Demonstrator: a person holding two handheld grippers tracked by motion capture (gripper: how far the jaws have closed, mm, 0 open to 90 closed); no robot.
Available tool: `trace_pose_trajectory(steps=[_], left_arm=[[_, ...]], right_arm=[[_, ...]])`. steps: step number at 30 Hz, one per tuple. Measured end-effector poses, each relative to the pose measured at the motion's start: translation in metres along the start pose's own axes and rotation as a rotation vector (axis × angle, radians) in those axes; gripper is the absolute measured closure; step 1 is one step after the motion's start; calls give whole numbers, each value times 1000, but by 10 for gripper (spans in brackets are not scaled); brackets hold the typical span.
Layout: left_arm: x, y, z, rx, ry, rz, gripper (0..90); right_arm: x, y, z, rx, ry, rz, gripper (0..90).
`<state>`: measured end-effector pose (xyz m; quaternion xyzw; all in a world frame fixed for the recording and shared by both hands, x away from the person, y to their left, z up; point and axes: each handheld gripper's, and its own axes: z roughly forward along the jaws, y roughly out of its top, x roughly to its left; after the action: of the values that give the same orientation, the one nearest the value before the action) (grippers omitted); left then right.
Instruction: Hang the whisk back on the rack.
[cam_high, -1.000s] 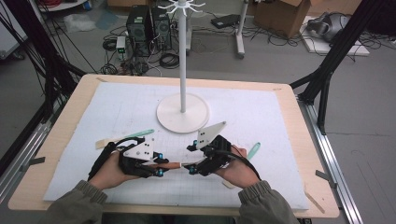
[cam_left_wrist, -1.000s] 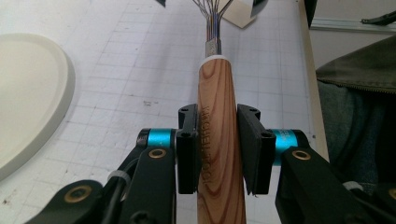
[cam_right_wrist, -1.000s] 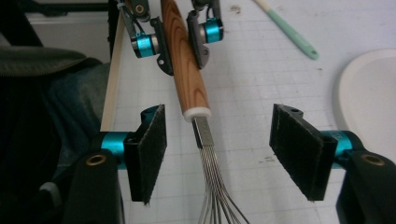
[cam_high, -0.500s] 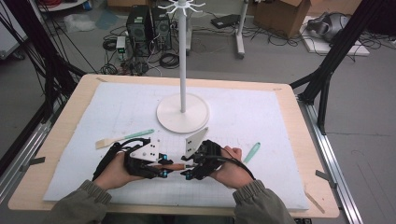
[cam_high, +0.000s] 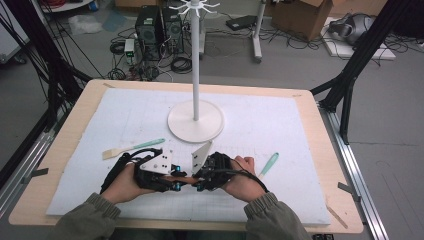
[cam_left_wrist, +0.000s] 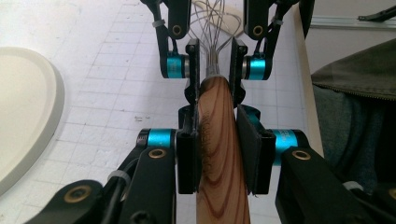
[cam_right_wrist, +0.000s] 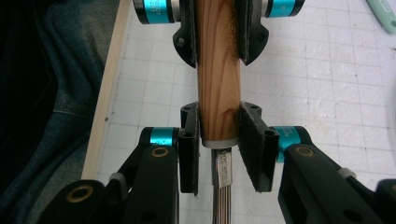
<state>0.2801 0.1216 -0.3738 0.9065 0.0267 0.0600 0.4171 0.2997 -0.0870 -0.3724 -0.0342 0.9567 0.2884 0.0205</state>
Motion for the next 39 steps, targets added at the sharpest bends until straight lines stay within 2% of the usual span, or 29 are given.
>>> trace_pose_trajectory(steps=[6,10,12,17,23,27,30,34,39], left_arm=[[0,0,-1,-15,3,-10,701],[3,-2,-6,-43,-27,-31,692],[3,-1,-8,-51,-30,-28,682],[5,-4,-16,-72,-13,-51,575],[5,-8,-28,-106,-10,-63,529],[6,-7,-32,-133,-4,-69,512],[6,-4,-33,-159,-8,-72,496],[6,0,-37,-185,-17,-65,514],[7,1,-42,-224,-28,-63,602]], right_arm=[[2,2,-2,10,-28,-29,712],[5,4,-3,3,-34,-28,713],[5,5,-4,3,-34,-34,713],[6,6,-7,-5,-38,-36,714],[3,2,-18,-49,-55,-9,714],[2,1,-23,-76,-52,-7,714],[1,2,-26,-120,-41,-6,714],[-1,5,-27,-134,-42,5,714],[-2,8,-27,-178,-25,7,714]])
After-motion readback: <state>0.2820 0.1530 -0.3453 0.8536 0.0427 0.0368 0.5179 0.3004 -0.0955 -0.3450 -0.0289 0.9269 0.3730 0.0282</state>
